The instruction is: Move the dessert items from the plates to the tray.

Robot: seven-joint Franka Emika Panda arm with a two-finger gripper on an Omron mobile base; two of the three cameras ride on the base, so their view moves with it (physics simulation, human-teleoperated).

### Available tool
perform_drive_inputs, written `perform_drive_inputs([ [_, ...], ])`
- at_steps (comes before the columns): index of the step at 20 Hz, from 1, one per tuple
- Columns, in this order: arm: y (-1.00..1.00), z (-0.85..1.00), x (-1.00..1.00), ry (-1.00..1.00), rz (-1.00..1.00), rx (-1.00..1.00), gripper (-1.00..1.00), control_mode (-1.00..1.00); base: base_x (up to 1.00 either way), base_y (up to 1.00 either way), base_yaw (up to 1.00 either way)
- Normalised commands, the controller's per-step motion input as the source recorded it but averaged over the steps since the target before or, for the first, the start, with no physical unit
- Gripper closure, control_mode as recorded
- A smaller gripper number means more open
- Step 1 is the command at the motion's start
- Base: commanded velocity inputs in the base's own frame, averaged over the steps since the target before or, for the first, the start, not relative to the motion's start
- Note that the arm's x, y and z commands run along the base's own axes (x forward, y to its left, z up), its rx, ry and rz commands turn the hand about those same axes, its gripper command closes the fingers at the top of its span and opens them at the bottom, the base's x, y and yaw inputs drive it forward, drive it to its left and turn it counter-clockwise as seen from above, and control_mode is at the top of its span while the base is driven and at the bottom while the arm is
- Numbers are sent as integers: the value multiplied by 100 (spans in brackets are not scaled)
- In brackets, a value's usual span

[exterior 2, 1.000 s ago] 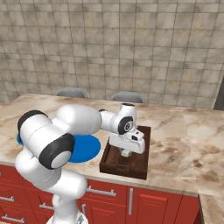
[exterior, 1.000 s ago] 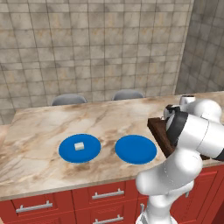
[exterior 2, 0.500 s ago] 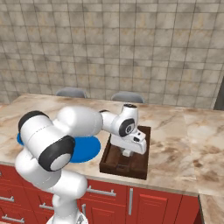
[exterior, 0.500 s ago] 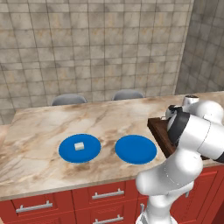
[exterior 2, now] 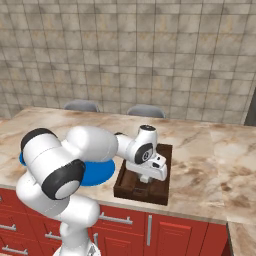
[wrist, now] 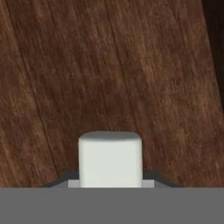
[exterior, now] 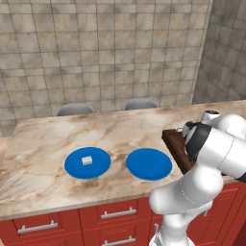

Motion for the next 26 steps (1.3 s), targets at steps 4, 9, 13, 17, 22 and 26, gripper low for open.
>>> perform_drive_inputs([
  [4, 0, -5, 0, 0, 1, 0, 100, -100, 0, 0, 0],
  [9, 0, 0, 0, 0, 0, 0, -100, -100, 0, 0, 0],
  [13, 0, 0, 0, 0, 0, 0, -100, -100, 0, 0, 0],
  [17, 0, 0, 0, 0, 0, 0, -100, -100, 0, 0, 0],
  [22, 0, 1, 0, 0, 0, 0, -100, -100, 0, 0, 0],
  [26, 8, 22, -19, -12, -2, 0, -100, -100, 0, 0, 0],
])
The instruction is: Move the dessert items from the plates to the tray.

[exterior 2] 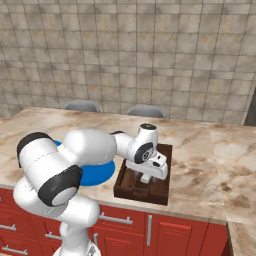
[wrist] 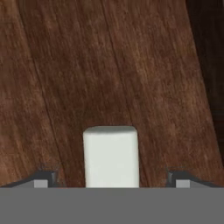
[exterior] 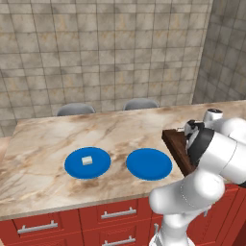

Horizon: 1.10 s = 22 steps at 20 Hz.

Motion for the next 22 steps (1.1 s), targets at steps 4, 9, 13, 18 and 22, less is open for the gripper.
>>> perform_drive_inputs([
  [4, 28, 44, -57, -15, -5, 0, -100, -100, 0, 0, 0],
  [9, 42, 42, -48, -6, -3, 0, -100, -100, 0, 0, 0],
  [13, 53, 35, -30, 0, -4, 0, -100, -100, 0, 0, 0],
  [18, 69, 40, -16, 0, 0, 0, -100, -100, 0, 0, 0],
  [22, 69, 29, -17, -1, 0, 0, -100, -100, 0, 0, 0],
])
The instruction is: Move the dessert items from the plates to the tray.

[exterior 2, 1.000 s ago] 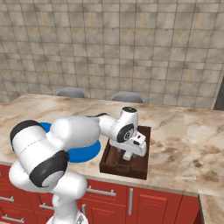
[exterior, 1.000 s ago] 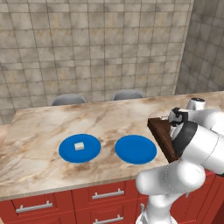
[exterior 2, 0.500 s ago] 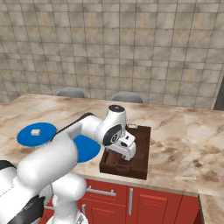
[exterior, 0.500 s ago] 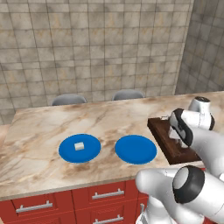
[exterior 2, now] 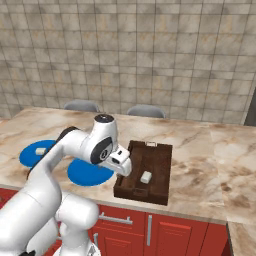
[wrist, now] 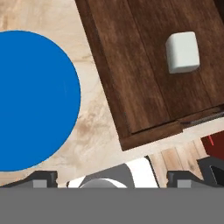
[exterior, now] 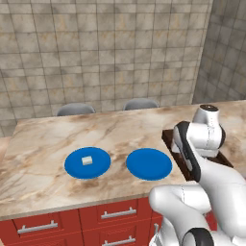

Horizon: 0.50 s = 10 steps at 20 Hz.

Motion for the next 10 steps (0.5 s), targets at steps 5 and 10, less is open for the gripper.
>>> perform_drive_inputs([
  [5, 58, 32, -5, 0, 2, 0, -100, -100, 0, 0, 0],
  [10, 51, 7, 0, 0, 25, 0, -100, -100, 0, 0, 0],
])
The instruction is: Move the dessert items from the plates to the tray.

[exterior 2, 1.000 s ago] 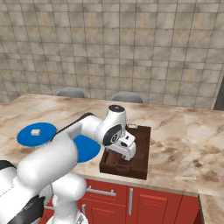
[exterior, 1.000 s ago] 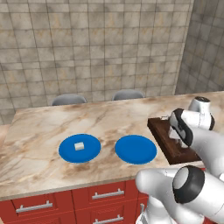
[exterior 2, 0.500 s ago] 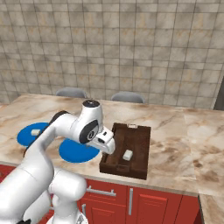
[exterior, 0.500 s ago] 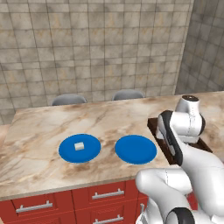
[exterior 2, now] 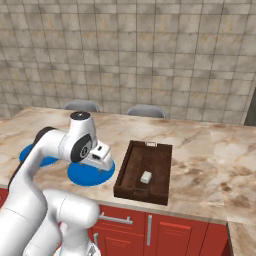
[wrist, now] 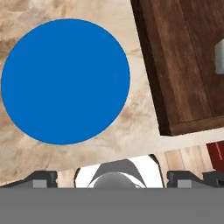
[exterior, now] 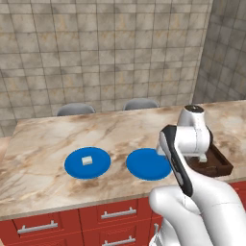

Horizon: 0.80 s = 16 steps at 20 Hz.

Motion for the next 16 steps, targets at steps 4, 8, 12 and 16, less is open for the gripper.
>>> perform_drive_inputs([
  [4, 69, 0, 0, 1, 39, 0, -100, -100, 0, 0, 0],
  [8, 67, 0, 0, 0, 41, 0, -100, -100, 0, 0, 0],
  [12, 69, 12, 0, 0, 19, -6, -100, -100, 0, 0, 0],
  [16, 68, 18, 0, 0, 14, -4, -100, -100, 0, 0, 0],
])
